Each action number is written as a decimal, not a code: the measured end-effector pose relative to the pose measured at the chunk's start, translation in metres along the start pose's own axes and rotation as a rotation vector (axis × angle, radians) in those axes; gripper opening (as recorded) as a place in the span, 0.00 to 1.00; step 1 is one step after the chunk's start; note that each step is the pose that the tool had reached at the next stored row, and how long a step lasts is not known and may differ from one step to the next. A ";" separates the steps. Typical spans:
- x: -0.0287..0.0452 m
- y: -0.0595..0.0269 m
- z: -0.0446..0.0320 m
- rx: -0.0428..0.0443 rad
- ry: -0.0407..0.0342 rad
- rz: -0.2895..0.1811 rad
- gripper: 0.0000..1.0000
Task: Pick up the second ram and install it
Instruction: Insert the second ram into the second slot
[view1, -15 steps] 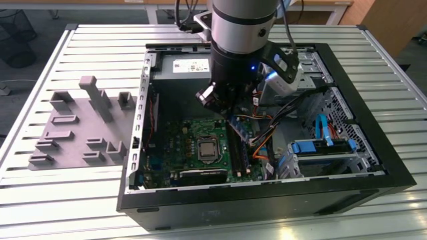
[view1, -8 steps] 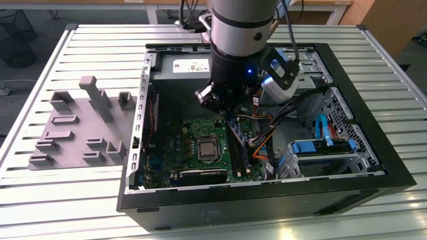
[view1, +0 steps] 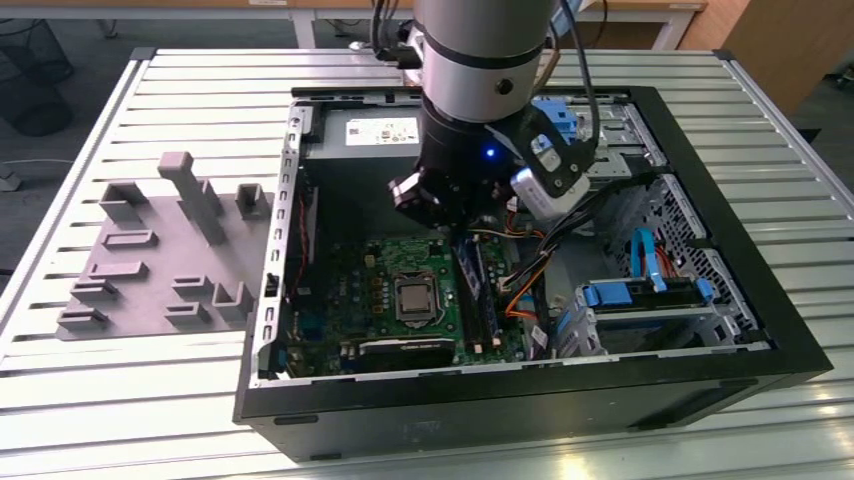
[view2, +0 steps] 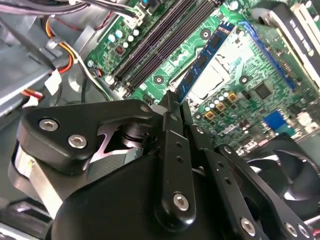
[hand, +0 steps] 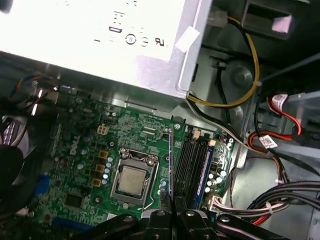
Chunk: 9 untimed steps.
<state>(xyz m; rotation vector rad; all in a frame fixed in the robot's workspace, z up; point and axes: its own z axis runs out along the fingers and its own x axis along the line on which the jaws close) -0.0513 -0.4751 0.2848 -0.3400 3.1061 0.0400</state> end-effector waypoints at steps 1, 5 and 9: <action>0.0000 0.0000 0.0012 0.0002 -0.0003 0.013 0.14; -0.0001 -0.0002 0.0061 0.0012 -0.0016 0.068 0.14; -0.0002 -0.0003 0.0112 0.0022 -0.0029 0.123 0.14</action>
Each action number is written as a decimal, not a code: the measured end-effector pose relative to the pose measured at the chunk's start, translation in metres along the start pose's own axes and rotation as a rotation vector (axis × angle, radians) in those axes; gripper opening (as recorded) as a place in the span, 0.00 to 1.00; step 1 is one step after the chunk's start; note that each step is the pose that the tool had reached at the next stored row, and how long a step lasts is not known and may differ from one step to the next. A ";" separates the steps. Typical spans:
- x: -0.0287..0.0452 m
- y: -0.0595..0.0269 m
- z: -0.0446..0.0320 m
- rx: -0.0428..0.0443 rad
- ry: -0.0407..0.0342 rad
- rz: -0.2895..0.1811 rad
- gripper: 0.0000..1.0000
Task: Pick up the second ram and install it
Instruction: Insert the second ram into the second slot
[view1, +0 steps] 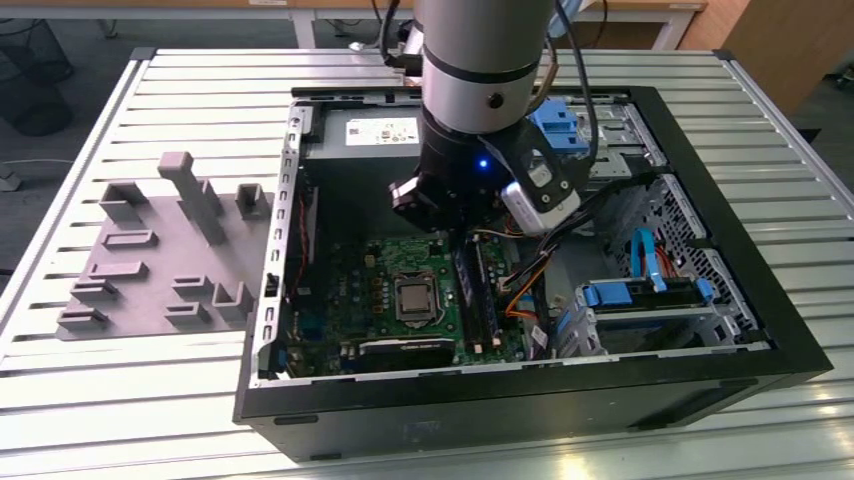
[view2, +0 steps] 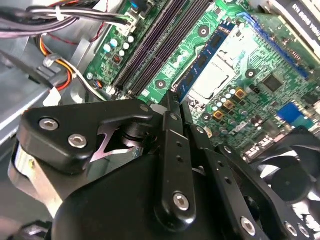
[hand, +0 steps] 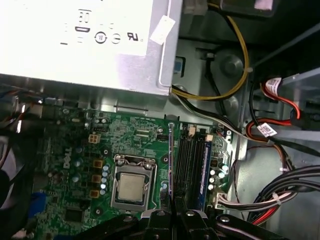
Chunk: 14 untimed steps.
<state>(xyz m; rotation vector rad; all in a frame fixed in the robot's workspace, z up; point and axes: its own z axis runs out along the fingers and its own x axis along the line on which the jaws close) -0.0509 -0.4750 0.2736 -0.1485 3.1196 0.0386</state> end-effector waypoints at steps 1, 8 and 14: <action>-0.0001 0.0000 0.0015 0.0001 -0.0002 0.010 0.14; -0.0004 -0.0001 0.0034 0.0001 -0.0004 0.016 0.14; -0.0004 -0.0001 0.0035 0.0001 -0.0004 0.016 0.14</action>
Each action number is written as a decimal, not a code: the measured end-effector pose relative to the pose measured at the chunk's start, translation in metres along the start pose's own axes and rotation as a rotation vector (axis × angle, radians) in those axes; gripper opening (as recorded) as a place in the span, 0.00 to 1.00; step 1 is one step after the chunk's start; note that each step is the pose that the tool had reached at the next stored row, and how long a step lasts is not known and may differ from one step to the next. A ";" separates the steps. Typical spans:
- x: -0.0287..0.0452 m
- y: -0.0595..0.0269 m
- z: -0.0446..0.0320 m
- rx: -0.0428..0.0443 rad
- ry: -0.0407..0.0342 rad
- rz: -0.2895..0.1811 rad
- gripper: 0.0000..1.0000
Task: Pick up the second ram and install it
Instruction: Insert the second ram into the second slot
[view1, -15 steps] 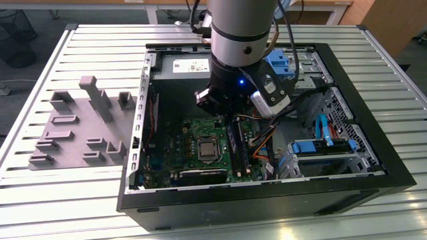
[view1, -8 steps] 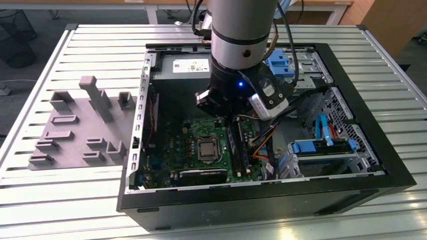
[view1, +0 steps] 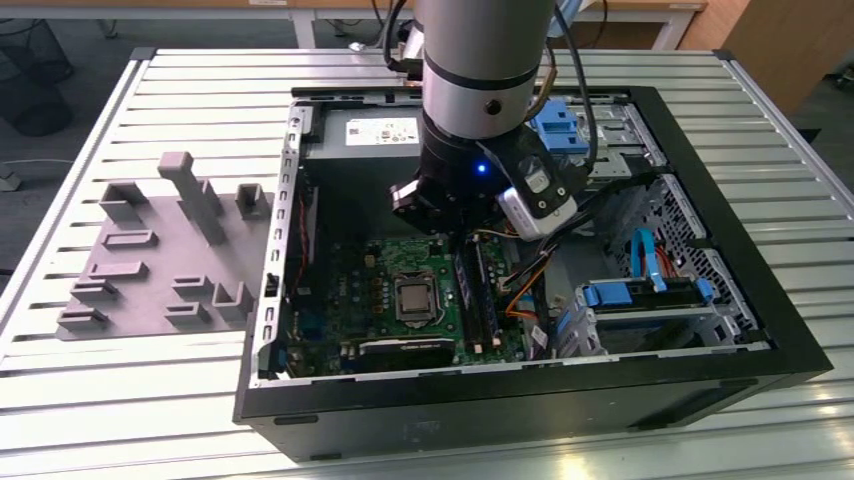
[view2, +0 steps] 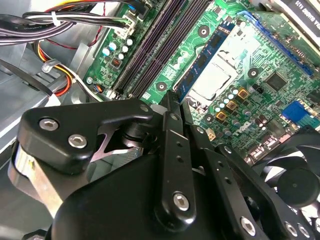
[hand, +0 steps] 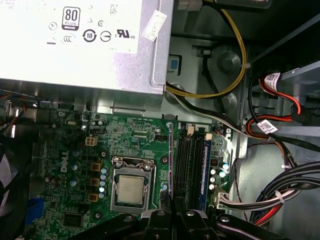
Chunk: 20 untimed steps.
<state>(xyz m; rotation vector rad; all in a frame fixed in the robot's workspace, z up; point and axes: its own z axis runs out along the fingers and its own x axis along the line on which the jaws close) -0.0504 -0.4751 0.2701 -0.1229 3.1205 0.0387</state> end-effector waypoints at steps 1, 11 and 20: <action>0.0000 0.0000 0.0000 0.0000 0.0000 0.000 0.14; -0.0010 -0.0001 0.0018 0.0008 -0.0011 0.047 0.14; -0.0119 -0.0032 0.0102 0.0042 -0.0014 0.055 0.14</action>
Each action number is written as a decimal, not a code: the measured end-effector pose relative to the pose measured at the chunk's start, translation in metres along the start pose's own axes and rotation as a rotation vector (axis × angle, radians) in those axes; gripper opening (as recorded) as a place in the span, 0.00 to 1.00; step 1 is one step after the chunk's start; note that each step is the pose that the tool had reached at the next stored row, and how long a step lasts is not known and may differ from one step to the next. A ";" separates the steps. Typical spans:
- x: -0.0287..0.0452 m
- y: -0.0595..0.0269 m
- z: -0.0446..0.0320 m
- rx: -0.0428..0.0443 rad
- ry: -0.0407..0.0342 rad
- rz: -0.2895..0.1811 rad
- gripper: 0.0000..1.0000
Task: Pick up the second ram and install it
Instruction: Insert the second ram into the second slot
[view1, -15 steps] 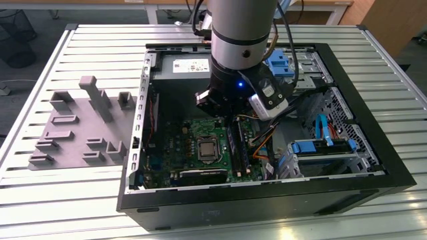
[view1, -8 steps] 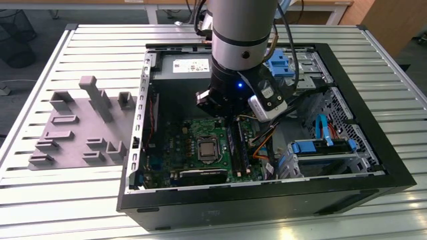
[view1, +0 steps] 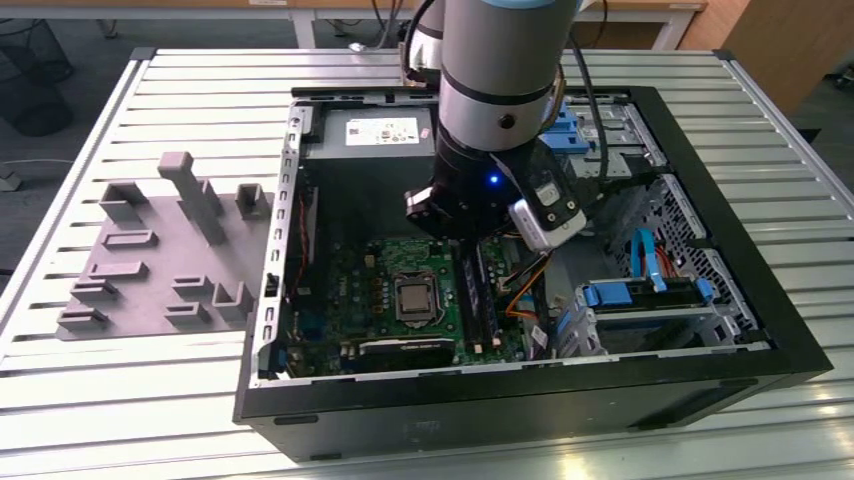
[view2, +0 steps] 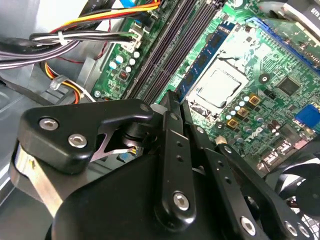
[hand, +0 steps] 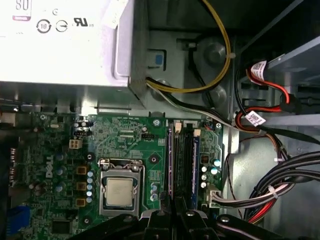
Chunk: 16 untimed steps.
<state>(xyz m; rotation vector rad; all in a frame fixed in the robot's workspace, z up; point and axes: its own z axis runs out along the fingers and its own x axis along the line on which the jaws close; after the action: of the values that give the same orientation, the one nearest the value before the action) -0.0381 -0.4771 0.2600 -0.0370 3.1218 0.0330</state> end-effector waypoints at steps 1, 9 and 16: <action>0.0000 0.0000 0.0012 0.0004 -0.0002 0.004 0.14; -0.0013 -0.0011 0.0157 0.0000 -0.0009 0.031 0.14; -0.0022 -0.0014 0.0217 0.0004 -0.0007 0.030 0.14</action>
<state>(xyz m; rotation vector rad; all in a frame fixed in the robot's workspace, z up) -0.0355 -0.4780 0.2384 0.0093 3.1216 0.0329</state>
